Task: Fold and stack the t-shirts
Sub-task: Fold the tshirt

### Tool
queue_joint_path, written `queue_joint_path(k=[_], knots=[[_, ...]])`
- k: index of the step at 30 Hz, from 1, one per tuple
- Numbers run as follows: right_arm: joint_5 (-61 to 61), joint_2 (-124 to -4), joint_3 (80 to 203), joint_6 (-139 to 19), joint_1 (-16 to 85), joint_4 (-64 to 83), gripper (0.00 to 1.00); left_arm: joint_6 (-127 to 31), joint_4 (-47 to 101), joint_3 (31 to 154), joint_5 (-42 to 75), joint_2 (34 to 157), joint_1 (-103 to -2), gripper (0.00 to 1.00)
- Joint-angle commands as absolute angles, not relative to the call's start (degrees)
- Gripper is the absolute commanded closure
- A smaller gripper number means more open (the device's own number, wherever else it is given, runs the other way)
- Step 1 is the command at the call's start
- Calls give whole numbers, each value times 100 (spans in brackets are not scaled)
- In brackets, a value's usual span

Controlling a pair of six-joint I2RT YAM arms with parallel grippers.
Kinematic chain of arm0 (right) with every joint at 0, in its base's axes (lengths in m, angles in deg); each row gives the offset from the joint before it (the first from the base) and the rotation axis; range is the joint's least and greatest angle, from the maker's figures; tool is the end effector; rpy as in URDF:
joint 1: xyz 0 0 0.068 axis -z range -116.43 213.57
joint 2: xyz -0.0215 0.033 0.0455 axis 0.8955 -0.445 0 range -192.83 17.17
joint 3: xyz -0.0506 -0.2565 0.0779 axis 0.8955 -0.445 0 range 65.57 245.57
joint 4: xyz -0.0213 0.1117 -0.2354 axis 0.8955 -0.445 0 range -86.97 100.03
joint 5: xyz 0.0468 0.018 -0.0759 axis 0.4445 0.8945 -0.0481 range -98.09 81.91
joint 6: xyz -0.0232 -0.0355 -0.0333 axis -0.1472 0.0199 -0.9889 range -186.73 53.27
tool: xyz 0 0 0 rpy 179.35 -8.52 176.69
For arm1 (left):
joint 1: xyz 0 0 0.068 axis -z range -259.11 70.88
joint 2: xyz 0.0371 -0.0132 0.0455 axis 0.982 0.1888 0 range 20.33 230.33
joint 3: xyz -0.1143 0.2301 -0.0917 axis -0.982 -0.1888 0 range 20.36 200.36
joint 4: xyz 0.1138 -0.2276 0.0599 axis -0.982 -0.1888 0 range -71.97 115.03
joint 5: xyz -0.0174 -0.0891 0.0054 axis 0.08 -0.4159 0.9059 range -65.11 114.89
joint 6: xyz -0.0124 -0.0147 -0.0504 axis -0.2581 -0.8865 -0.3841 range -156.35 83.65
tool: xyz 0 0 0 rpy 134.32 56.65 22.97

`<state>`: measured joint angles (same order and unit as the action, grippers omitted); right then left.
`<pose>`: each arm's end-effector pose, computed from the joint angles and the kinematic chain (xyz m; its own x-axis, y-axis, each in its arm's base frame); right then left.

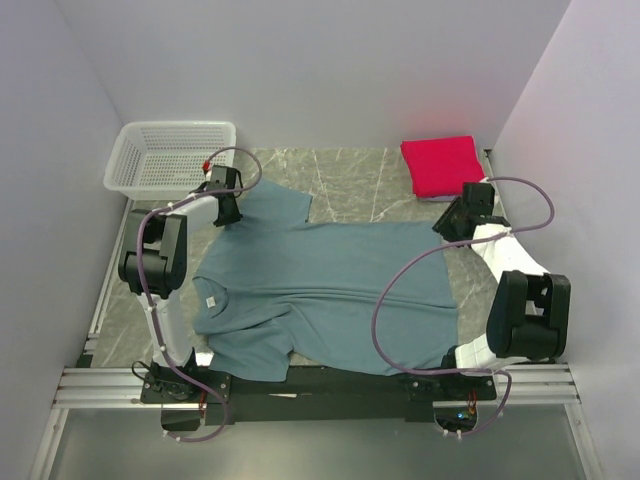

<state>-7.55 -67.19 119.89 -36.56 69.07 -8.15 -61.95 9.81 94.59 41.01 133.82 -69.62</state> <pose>0.3079 -0.0293 0.2239 -0.5966 0.5624 -0.5725 0.4505 0.8251 0.3410 0.4117 -0.0588 0.1590 -0.7236 -0.2999 -0.6217 -0.3474 0.9365 -0.0473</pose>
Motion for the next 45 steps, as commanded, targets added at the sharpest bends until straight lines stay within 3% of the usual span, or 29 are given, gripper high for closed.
queue_joint_path(k=[1, 5, 8, 20, 38, 44, 45], knots=[[-1133, -6914, 12251, -3860, 6876, -641, 55, -6122, 921, 9208, 3913, 13362, -6980, 74], [-1300, -7353, 12629, -4238, 6876, -571, 52, -6043, 982, 9181, 3808, 13362, -6980, 84], [-1371, -7783, 12927, -4616, 6876, -544, 47, -6017, 965, 9216, 3825, 13354, -6980, 99], [-670, -9198, 14035, -5864, 6920, -781, 49, -6060, 895, 9331, 3808, 13468, -6980, 99], [-273, -9894, 14414, -6260, 6981, -1142, 52, -6034, 859, 9348, 3808, 13494, -6989, 100], [-220, -9946, 14502, -6295, 6999, -1229, 67, -6034, 824, 9375, 3799, 13485, -6980, 100], [-220, -9946, 14511, -6295, 6999, -1239, 75, -6034, 816, 9366, 3799, 13485, -6980, 99]])
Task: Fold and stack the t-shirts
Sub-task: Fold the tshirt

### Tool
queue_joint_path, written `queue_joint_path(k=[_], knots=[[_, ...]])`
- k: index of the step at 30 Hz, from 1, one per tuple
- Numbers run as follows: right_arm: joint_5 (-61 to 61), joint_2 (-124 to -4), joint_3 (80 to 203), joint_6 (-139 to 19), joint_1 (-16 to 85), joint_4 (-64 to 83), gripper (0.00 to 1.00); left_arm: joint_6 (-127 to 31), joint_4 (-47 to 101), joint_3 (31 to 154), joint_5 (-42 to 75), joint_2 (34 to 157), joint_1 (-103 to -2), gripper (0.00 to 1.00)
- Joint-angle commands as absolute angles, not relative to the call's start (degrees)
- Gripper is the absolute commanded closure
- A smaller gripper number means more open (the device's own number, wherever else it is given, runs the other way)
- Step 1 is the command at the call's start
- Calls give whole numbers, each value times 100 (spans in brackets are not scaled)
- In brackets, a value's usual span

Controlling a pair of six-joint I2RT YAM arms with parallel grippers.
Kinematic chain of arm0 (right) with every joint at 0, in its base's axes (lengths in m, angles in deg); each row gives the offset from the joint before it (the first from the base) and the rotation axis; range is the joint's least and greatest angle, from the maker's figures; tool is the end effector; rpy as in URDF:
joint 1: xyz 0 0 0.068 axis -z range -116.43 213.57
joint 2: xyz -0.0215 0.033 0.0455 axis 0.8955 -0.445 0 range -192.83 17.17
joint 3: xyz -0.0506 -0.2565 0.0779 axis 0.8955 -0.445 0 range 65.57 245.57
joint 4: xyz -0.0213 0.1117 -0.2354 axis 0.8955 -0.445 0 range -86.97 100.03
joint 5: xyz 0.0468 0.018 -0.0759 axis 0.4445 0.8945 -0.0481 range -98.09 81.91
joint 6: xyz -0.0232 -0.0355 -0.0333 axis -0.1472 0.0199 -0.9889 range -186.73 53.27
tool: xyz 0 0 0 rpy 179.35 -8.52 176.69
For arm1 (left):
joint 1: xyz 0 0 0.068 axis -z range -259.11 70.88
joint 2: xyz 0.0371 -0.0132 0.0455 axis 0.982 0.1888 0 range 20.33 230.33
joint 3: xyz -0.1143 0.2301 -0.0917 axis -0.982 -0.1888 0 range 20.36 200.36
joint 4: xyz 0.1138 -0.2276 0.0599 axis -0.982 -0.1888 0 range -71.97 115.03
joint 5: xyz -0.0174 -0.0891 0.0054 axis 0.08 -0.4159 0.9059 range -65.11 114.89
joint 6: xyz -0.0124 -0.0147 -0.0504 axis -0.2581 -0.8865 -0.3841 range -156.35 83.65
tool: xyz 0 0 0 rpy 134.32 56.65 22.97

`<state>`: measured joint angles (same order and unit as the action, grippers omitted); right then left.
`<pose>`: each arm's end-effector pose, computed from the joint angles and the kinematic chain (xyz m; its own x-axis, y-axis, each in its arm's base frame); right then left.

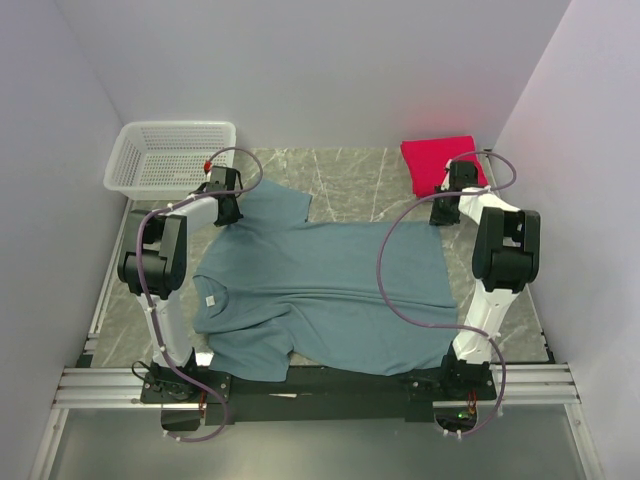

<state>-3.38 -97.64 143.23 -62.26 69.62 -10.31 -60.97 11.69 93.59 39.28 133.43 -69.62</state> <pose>0.4192 -0.0415 0.1608 -0.8312 0.1663 -0.5305 0.1264 0.9858 0.1110 0.4108 -0.0597 0.1585 -0.7233 -0.2882 -0.6275 -0.3173 0.9458 -0.0687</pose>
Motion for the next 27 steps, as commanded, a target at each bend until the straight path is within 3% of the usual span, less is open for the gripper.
queue_joint_path(k=[1, 3, 27], knots=[[-220, -9938, 14502, -6295, 6999, -1239, 81, -6025, 807, 9375, 3807, 13459, -6980, 99], [-237, -9894, 14502, -6296, 6999, -1238, 100, -5999, 789, 9392, 3799, 13424, -6980, 99], [-659, -9173, 15661, -6164, 7324, -1862, 100, -5700, 437, 10983, 3772, 13204, -7033, 99]])
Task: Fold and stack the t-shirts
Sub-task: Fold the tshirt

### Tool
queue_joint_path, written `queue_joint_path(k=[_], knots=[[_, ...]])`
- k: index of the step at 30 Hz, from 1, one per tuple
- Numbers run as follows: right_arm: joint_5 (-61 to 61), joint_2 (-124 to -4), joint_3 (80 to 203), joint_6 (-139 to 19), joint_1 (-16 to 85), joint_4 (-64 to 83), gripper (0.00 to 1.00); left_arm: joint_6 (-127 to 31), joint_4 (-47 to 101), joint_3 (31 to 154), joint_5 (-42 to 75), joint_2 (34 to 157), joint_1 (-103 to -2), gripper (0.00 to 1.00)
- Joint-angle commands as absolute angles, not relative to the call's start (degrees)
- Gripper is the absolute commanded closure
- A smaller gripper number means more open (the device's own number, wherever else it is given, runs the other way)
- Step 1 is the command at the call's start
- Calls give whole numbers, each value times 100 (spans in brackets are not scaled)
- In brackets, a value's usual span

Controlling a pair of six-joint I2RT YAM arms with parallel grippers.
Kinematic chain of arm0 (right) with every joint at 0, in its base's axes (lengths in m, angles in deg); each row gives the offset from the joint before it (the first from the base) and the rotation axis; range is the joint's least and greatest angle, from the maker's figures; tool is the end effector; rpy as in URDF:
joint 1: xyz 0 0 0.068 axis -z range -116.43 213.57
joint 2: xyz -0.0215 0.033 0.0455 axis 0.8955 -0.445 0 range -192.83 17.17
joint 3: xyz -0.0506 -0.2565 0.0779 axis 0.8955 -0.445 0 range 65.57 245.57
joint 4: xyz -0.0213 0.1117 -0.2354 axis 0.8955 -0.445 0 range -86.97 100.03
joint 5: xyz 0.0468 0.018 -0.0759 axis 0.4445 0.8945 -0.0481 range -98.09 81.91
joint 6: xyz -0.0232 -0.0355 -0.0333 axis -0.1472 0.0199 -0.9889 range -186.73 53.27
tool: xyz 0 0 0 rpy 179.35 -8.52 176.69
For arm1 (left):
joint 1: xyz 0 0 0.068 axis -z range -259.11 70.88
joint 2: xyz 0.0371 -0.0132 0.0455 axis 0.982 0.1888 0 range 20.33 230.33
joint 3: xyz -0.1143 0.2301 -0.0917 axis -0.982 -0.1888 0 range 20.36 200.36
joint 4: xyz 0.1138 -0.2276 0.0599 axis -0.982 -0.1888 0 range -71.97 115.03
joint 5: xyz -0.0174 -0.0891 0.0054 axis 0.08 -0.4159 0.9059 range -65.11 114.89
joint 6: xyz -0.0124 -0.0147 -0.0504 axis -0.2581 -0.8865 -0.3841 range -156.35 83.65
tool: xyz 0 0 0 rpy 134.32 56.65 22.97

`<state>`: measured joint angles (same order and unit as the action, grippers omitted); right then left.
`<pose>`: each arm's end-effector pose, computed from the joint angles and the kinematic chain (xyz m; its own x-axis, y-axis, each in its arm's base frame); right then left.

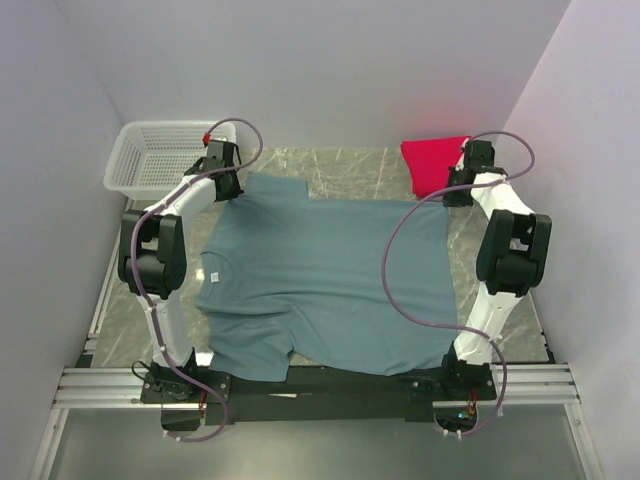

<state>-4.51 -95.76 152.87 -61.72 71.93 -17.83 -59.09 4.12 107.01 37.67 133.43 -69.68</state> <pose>0.4306 -0.0610 0.2168 -0.7826 0.2032 -0.5884 0.1774 0.9788 0.1020 0.4386 -0.0649 0.2210 -0.6738 -0.2702 -0.6877 -0.2694 0.9565 -0.1119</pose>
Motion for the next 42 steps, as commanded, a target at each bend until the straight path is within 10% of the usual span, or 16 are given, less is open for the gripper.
queue_joint_path(k=[1, 42], knots=[[-598, -9164, 15706, -6155, 7324, -1880, 100, -5674, 429, 11053, 3781, 13230, -7041, 99], [-958, -7635, 13747, -4424, 7632, -3234, 100, -6280, -187, 8936, 4845, 11517, -7112, 99]])
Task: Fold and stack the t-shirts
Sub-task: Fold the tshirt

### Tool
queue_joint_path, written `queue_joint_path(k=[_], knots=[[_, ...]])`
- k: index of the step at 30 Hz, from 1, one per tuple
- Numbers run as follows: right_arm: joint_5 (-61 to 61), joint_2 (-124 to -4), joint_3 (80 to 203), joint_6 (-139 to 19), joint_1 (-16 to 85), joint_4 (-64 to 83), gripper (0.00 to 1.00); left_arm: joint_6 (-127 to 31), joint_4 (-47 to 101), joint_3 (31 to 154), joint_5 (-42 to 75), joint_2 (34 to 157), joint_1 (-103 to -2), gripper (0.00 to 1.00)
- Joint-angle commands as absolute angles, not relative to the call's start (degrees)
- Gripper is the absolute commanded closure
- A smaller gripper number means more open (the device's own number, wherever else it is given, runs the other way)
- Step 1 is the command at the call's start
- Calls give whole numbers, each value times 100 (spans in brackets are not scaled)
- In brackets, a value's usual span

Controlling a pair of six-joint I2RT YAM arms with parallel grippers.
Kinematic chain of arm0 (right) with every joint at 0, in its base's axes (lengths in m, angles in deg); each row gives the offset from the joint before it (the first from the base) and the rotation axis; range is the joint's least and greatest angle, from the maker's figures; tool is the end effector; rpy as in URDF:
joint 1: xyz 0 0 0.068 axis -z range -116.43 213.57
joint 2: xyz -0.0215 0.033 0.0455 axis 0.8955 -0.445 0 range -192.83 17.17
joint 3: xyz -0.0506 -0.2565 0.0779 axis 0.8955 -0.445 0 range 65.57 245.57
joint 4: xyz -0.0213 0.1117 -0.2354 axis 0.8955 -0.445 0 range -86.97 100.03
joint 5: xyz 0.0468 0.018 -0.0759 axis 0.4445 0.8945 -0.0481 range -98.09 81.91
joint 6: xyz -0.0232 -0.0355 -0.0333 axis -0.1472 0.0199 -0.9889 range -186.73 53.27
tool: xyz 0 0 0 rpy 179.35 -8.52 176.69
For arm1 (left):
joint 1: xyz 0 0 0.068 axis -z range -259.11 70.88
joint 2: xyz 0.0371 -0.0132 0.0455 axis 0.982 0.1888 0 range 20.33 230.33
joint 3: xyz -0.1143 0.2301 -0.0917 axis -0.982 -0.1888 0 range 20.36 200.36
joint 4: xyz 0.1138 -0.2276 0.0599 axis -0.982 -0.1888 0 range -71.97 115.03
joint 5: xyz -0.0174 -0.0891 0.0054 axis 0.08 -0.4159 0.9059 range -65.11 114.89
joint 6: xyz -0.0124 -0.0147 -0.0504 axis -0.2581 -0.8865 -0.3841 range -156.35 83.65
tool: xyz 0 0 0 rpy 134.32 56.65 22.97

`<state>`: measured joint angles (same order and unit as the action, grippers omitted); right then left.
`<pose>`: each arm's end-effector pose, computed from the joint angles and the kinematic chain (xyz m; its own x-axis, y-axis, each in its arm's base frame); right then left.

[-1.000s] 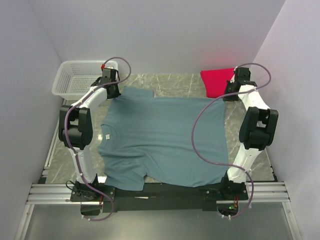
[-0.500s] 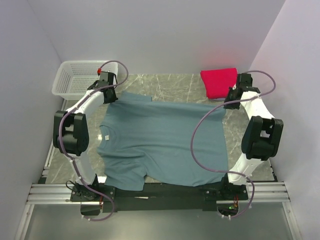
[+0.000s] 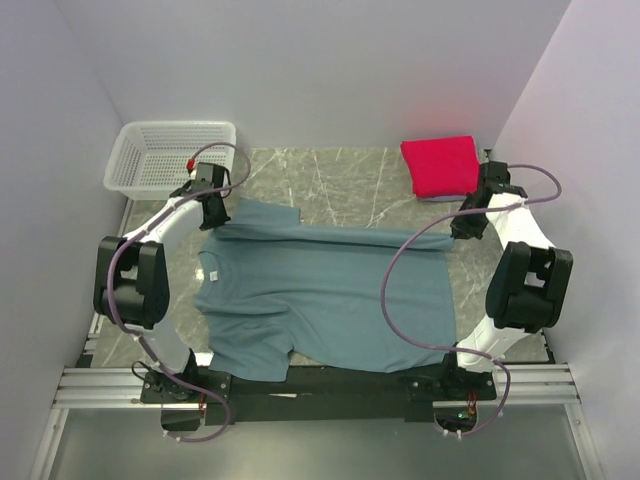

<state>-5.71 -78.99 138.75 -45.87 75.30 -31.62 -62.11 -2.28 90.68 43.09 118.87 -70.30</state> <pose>0.3374 -0.0686 0.2366 -0.7605 0.5213 -0.3871 0.4886 0.8521 0.1877 0.3619 -0.0448 0.2228 -0.7209 -0.3060 -0.6218 -0.3803 0.9248 -0.0142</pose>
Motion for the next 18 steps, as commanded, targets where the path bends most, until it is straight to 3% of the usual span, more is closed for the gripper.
queue_joint_path(k=[1, 18], knots=[[-958, -7600, 13703, -4354, 7641, -3234, 100, -6289, -160, 8822, 4827, 11447, -7112, 99], [-1450, -7424, 12402, -3571, 7641, -2504, 100, -6720, -99, 7916, 4977, 11350, -7112, 100]])
